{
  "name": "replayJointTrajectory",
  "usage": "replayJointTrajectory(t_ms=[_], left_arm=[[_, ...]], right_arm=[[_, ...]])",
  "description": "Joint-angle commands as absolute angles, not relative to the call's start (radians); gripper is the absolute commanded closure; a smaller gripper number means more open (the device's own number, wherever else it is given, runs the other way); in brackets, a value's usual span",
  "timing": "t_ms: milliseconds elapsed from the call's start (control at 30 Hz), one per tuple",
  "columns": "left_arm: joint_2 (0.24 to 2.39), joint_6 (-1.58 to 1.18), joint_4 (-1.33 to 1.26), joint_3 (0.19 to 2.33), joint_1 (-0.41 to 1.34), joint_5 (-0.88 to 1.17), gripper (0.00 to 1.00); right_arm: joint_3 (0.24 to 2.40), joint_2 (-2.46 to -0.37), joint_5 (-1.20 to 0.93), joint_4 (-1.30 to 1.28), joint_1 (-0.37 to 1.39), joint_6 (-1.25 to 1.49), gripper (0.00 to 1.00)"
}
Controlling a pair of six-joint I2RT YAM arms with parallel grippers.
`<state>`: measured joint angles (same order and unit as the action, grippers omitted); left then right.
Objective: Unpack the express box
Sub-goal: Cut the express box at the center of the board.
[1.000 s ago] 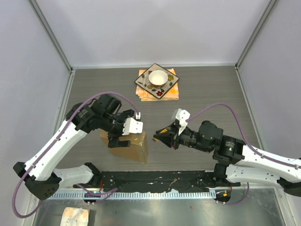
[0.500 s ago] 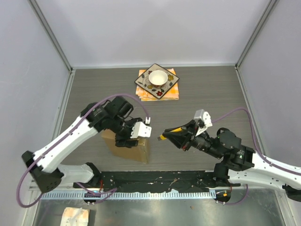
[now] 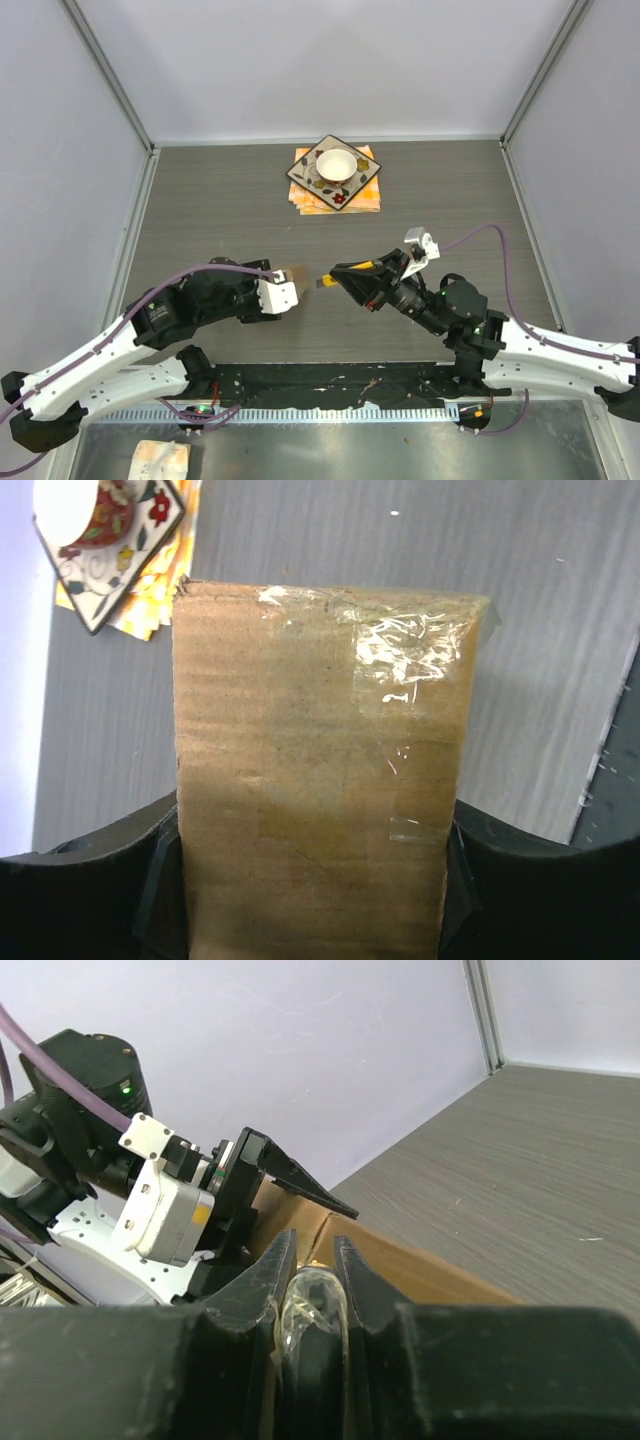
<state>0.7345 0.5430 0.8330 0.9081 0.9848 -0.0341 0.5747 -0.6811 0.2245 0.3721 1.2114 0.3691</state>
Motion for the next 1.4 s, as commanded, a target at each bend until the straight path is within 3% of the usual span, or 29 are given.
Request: replayJointTrajectory(t_ms=[0, 567, 1367], left_arm=[[0.709, 0.473, 0.645, 0.810, 1.006, -0.141, 0.74], [0.689, 0.439, 0.644, 0.788, 1.012, -0.094, 0.72], [0.655, 0.443, 0.670, 0.802, 1.012, -0.060, 0.73]], right_arm=[[0.526, -0.730, 0.268, 0.630, 1.224, 0.417, 0.99], [0.462, -0.939, 0.348, 1.087, 1.241, 0.342, 0.99], [0.480, -1.120, 0.322, 1.204, 1.213, 0.429, 0.99]])
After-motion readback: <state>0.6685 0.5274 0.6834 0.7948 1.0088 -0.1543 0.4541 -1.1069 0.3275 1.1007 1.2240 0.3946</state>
